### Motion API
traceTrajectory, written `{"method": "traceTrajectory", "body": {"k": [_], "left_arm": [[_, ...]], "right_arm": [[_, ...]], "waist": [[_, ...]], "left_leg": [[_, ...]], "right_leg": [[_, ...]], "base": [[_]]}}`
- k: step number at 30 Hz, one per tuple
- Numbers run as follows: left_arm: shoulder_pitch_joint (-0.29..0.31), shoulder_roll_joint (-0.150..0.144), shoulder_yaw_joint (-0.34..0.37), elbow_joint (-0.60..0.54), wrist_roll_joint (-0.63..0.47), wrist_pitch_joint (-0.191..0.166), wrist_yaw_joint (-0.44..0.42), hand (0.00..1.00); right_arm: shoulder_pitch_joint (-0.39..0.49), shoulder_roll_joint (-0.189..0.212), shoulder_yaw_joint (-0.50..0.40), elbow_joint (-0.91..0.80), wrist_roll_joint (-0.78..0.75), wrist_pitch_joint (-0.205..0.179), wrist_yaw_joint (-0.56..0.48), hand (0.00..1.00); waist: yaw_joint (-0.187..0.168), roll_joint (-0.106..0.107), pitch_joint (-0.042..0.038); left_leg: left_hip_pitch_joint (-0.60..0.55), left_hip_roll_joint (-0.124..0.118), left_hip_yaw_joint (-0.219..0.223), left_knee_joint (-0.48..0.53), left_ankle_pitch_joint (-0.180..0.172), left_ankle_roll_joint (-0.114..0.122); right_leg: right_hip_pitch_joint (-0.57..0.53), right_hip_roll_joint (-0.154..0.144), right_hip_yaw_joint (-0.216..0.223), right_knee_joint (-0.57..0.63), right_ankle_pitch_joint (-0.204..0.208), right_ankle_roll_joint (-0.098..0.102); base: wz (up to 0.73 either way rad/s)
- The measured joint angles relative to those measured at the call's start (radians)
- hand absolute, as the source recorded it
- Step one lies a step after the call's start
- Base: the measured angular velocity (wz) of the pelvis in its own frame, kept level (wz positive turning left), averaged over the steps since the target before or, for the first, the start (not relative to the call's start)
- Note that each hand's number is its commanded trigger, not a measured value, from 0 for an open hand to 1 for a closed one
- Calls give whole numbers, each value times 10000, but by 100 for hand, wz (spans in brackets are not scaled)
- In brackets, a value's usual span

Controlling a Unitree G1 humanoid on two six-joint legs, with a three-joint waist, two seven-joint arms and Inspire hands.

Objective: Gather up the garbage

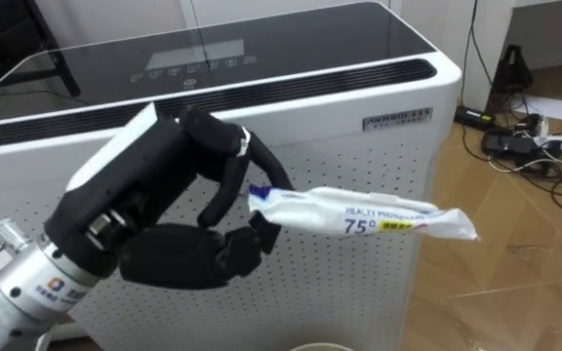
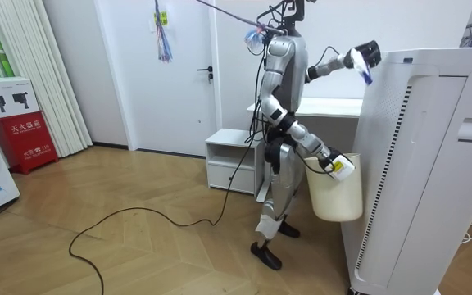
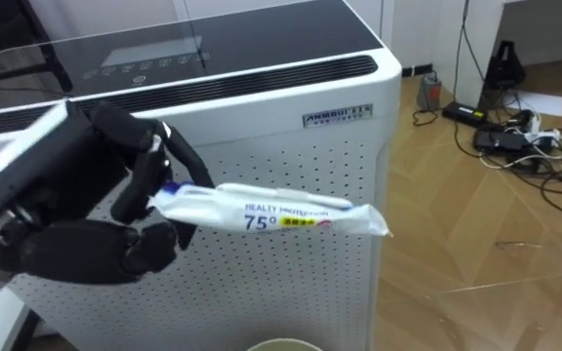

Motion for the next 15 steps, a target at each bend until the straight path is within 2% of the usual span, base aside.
{"method": "traceTrajectory", "body": {"k": [2, 5, 7, 11, 13, 15], "left_arm": [[30, -30, -218, 489, 121, 35, -10, 100], [78, -74, -919, 1821, 161, 42, 9, 100], [-12, -165, -1611, 3083, 404, 62, 61, 100], [-22, -347, -2296, 4201, 500, 116, 236, 100], [-24, -520, -2378, 4655, 513, 116, 224, 100], [-51, -658, -2423, 5009, 579, 115, 215, 100]], "right_arm": [[-137, 63, 3, 0, -9, 0, -1, 100], [-534, 109, 263, 307, 88, -2, -57, 100], [-1460, 202, 812, 1398, 182, -24, -197, 100], [-2085, 262, 1150, 2089, 319, -26, -507, 100], [-2312, 343, 1147, 2136, 323, -30, -507, 100], [-2592, 467, 1146, 2541, 346, -139, -445, 100]], "waist": [[-29, -21, 30], [-100, -115, 129], [-257, -193, 193], [-354, -285, 239], [-413, -364, 269], [-567, -391, 259]], "left_leg": [[-292, 4, -5, 57, 9, -3], [-787, -20, -32, 355, 17, 2], [-1274, -18, -74, 592, 17, 2], [-2035, -21, -101, 854, 25, 13], [-2506, -18, -228, 1048, 30, 7], [-2725, -23, -325, 1132, 32, 2]], "right_leg": [[-287, -14, 1, 158, -14, -25], [-749, -124, -40, 540, -129, -47], [-1203, -132, -49, 728, -134, -62], [-1910, -161, -162, 1000, -135, -100], [-2288, -138, -176, 1060, -125, -126], [-2426, -137, -276, 1043, -119, -138]], "base": [[2], [6], [10], [9], [11], [15]]}}
